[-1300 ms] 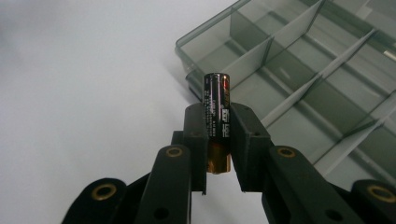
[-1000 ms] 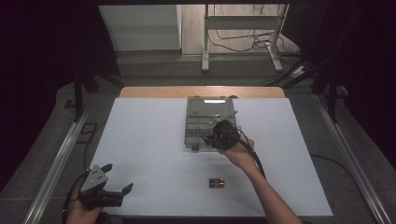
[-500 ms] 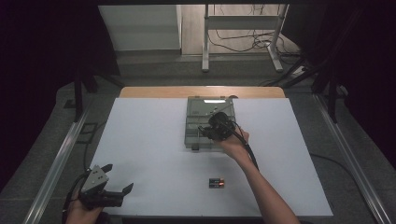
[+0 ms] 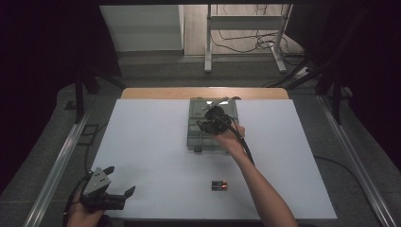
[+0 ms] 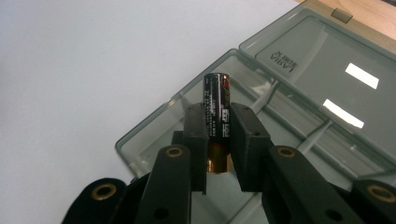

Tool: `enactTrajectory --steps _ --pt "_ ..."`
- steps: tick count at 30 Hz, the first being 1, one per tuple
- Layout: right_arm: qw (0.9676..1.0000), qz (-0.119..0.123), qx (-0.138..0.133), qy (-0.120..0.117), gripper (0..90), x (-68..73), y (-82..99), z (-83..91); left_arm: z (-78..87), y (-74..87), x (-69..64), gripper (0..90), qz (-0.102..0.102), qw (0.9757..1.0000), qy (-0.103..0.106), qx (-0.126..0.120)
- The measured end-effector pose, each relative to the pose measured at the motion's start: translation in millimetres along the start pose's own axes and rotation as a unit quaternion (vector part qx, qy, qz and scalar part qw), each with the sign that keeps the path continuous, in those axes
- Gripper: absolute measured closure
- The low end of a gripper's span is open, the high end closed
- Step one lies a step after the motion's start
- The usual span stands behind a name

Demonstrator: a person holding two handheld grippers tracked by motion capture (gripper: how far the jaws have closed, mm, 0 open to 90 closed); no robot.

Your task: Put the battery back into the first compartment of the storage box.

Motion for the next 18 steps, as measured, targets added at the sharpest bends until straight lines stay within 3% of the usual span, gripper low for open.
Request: enactTrajectory --steps 9,18 --pt "0.9997 -0.011 0.008 0.020 76.6 -7.3 -9.0 -23.0 -0.2 0.1 0.0 1.5 0.001 1.0000 0.001 0.001" --pt "0.9994 -0.012 0.021 0.025 76.5 -6.5 -14.8 -37.5 -0.5 0.3 -0.6 1.5 -0.003 1.0000 0.001 0.004"
Point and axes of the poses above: each handheld gripper's, and its own axes: z roughly backward along the jaws, y roughly out of its underside, x roughly to its left, the point moved 8 cm from there along -z, roughly forward along the jaws, and after that the axes turned 2 degrees about y, right-handed, at the moved point
